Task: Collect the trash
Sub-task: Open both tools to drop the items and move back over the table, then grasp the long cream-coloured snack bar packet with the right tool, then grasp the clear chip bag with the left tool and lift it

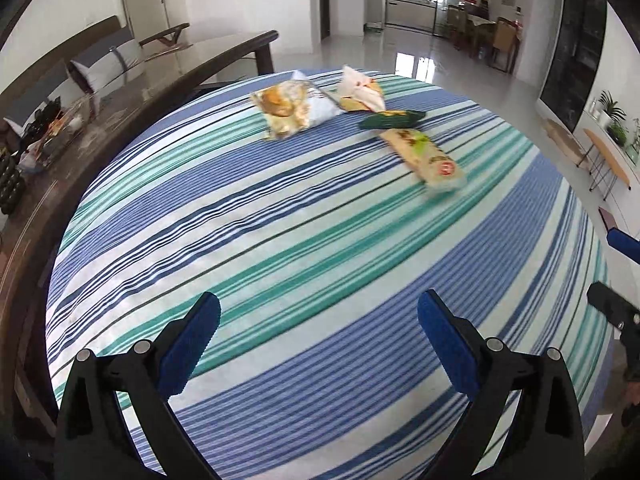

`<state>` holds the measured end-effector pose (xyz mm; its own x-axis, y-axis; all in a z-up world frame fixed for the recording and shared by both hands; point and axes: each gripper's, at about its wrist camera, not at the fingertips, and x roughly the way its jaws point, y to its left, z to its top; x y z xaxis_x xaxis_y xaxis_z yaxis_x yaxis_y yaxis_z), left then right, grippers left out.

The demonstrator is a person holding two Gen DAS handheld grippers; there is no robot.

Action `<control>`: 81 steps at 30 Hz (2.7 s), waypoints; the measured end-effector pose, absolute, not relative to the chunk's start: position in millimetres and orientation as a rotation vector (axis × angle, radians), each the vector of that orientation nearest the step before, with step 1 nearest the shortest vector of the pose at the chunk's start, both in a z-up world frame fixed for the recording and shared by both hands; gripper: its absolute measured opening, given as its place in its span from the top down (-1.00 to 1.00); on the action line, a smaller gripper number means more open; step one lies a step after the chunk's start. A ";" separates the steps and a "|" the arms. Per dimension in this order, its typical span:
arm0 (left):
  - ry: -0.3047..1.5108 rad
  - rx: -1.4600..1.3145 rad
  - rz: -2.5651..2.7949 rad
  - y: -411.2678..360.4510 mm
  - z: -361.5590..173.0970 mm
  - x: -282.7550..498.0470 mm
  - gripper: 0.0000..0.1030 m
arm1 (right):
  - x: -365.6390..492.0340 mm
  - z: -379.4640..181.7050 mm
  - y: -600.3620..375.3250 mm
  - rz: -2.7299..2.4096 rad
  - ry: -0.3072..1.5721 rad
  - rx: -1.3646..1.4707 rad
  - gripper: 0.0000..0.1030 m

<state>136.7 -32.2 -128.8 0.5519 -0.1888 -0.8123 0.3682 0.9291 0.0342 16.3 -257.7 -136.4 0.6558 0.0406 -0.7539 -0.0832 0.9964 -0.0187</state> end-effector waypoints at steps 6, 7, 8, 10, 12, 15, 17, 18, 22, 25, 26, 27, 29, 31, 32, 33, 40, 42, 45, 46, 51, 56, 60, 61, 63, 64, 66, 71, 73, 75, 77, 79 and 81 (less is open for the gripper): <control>0.949 0.188 -0.282 5.7 -133.2 152.4 -0.90 | 23.5 -153.9 -223.3 0.131 0.900 -0.104 -0.79; 0.952 0.191 -0.279 6.9 -134.4 156.1 -0.90 | 23.6 -155.3 -221.8 0.131 0.908 -0.104 -0.79; 0.956 0.192 -0.275 11.2 -135.8 159.5 -0.90 | 24.6 -156.6 -223.6 0.129 0.915 -0.102 -0.79; 0.965 0.185 -0.270 15.8 -138.8 165.6 -0.90 | 27.6 -157.4 -229.5 0.119 0.930 -0.088 -0.79; 0.981 0.169 -0.271 13.7 -144.4 173.5 -0.90 | 30.5 -156.7 -233.9 0.107 0.941 -0.066 -0.79; 0.990 0.154 -0.289 10.6 -153.2 175.0 -0.90 | 34.4 -155.0 -246.1 0.085 0.959 -0.036 -0.79; 0.967 0.159 -0.294 8.3 -153.8 170.6 -0.90 | 42.2 -154.4 -250.5 0.078 0.981 -0.021 -0.79; 0.965 0.156 -0.295 8.5 -153.9 170.1 -0.90 | 46.4 -153.4 -251.1 0.081 0.989 -0.014 -0.79; 0.963 0.151 -0.296 8.9 -154.5 168.9 -0.90 | 78.7 -144.7 -239.9 0.129 1.027 0.007 -0.79; 0.963 0.150 -0.296 8.3 -154.6 169.0 -0.90 | 117.3 -141.5 -223.2 0.153 1.048 -0.004 -0.79; 0.963 0.150 -0.296 8.2 -154.7 169.1 -0.90 | 130.9 -140.9 -218.3 0.149 1.045 -0.009 -0.79; 0.963 0.149 -0.296 8.2 -154.9 169.2 -0.90 | 142.5 -141.2 -214.8 0.141 1.046 -0.010 -0.79; 0.963 0.148 -0.297 8.0 -154.9 169.2 -0.90 | 168.5 -143.6 -208.6 0.118 1.047 -0.002 -0.79; 0.963 0.148 -0.297 8.4 -155.1 169.2 -0.90 | 185.8 -147.9 -205.9 0.090 1.045 -0.002 -0.79; 0.963 0.148 -0.297 8.3 -155.1 169.2 -0.90 | 192.1 -150.5 -204.8 0.082 1.047 0.002 -0.79; 0.963 0.148 -0.297 8.3 -155.1 169.2 -0.90 | 197.1 -153.3 -204.5 0.075 1.051 0.008 -0.79; 0.963 0.148 -0.297 8.2 -155.2 169.2 -0.90 | 198.0 -156.1 -204.1 0.052 1.031 -0.003 0.27; 0.963 0.148 -0.297 7.8 -155.3 169.1 -0.90 | 186.7 -152.8 -207.3 0.059 1.021 -0.007 0.39; 0.963 0.148 -0.297 7.7 -155.4 169.1 -0.90 | 162.0 -149.1 -213.3 0.082 1.011 -0.026 0.52; 0.963 0.148 -0.296 8.0 -155.4 169.2 -0.90 | 150.8 -147.6 -217.4 0.091 1.009 -0.022 0.52; 0.963 0.148 -0.295 7.7 -155.5 169.2 -0.90 | 100.0 -138.4 -241.8 0.095 0.981 0.004 0.52; 0.962 0.148 -0.295 7.9 -155.6 169.5 -0.90 | 81.5 -142.9 -248.0 0.055 0.950 -0.040 0.16; 0.962 0.148 -0.295 7.9 -155.6 169.8 -0.91 | 87.2 -151.5 -247.0 0.055 0.949 -0.028 -0.44; 0.962 0.148 -0.295 7.8 -155.6 169.8 -0.91 | 88.8 -153.3 -246.1 0.056 0.952 -0.032 -0.49; 0.962 0.148 -0.295 8.0 -155.6 169.8 -0.91 | 93.6 -158.5 -242.1 0.058 0.965 -0.041 -0.57; 0.962 0.148 -0.295 8.0 -155.6 169.9 -0.91 | 95.9 -161.3 -241.4 0.058 0.974 -0.038 -0.66; 0.962 0.148 -0.295 7.7 -155.7 169.8 -0.91 | 97.4 -162.6 -244.9 0.051 0.972 -0.012 -0.72; 0.962 0.149 -0.294 7.7 -155.4 169.6 -0.91 | 99.2 -164.6 -245.7 0.056 0.976 -0.009 -0.88; 0.962 0.149 -0.294 7.6 -155.1 169.5 -0.91 | 100.2 -165.1 -245.1 0.056 0.979 -0.010 -0.91; 0.977 0.163 -0.295 6.2 -154.2 170.3 -0.91 | 99.8 -165.1 -245.1 0.056 0.979 -0.009 -0.91; 1.020 0.180 -0.335 0.4 -146.1 179.1 -0.90 | 99.7 -165.0 -245.1 0.056 0.979 -0.010 -0.91; 0.978 0.208 -0.357 -10.0 -123.1 192.3 -0.90 | 100.3 -165.0 -244.2 0.053 0.980 -0.014 -0.91; 0.905 0.236 -0.353 -23.4 -95.3 211.2 -0.90 | 100.7 -164.5 -244.3 0.052 0.980 -0.014 -0.91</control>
